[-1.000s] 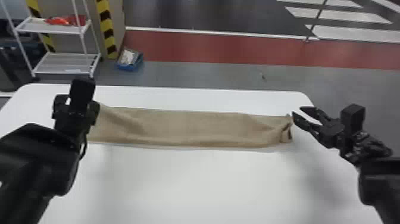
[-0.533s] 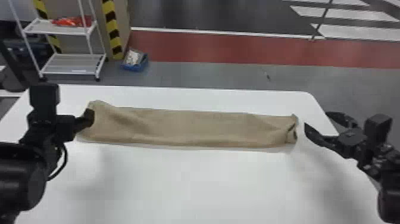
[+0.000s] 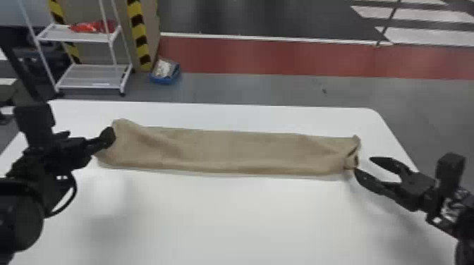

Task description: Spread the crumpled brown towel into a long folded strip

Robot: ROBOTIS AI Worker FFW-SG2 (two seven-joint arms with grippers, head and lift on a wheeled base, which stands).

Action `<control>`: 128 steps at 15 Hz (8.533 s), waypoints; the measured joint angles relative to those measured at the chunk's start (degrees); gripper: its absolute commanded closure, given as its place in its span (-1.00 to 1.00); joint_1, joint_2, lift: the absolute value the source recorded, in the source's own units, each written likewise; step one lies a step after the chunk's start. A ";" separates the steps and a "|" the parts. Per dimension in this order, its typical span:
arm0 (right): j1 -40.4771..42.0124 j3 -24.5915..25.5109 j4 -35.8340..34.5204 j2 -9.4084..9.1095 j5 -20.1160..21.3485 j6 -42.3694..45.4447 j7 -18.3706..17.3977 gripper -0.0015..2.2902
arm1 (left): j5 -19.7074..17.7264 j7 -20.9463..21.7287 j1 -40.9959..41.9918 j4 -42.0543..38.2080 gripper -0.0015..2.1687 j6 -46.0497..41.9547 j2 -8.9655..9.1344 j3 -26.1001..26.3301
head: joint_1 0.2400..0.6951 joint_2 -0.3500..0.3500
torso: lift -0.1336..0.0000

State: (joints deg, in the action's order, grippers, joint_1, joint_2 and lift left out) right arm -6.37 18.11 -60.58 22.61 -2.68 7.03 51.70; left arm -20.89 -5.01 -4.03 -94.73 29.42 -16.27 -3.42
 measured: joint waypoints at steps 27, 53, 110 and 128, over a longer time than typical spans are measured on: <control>3.38 1.48 -5.34 -0.81 -3.83 -4.03 2.30 0.03 | 2.22 5.05 1.63 -1.94 -0.52 14.00 -0.24 -1.60 | 1.00 -0.19 | -0.86; 5.06 5.87 -4.88 1.67 -3.70 -3.30 4.67 0.13 | 2.12 4.02 4.08 -6.40 0.54 15.20 0.01 -2.71 | 1.00 -0.32 | -0.86; -3.56 -1.88 -12.31 1.89 4.72 -29.84 1.03 -0.84 | 7.29 5.09 -1.68 -3.65 -0.93 19.05 -1.21 -4.53 | 1.00 -0.08 | -0.86; -4.02 -1.03 -9.39 2.29 3.51 -25.53 0.61 -0.85 | 7.08 5.18 -1.97 -2.94 -0.93 18.87 -1.13 -3.90 | 1.00 -0.13 | -0.86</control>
State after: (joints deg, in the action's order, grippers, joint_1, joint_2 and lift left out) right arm -10.40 17.07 -69.97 24.89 0.84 -18.50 52.32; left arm -13.81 0.17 -6.00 -97.67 48.29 -17.40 -7.32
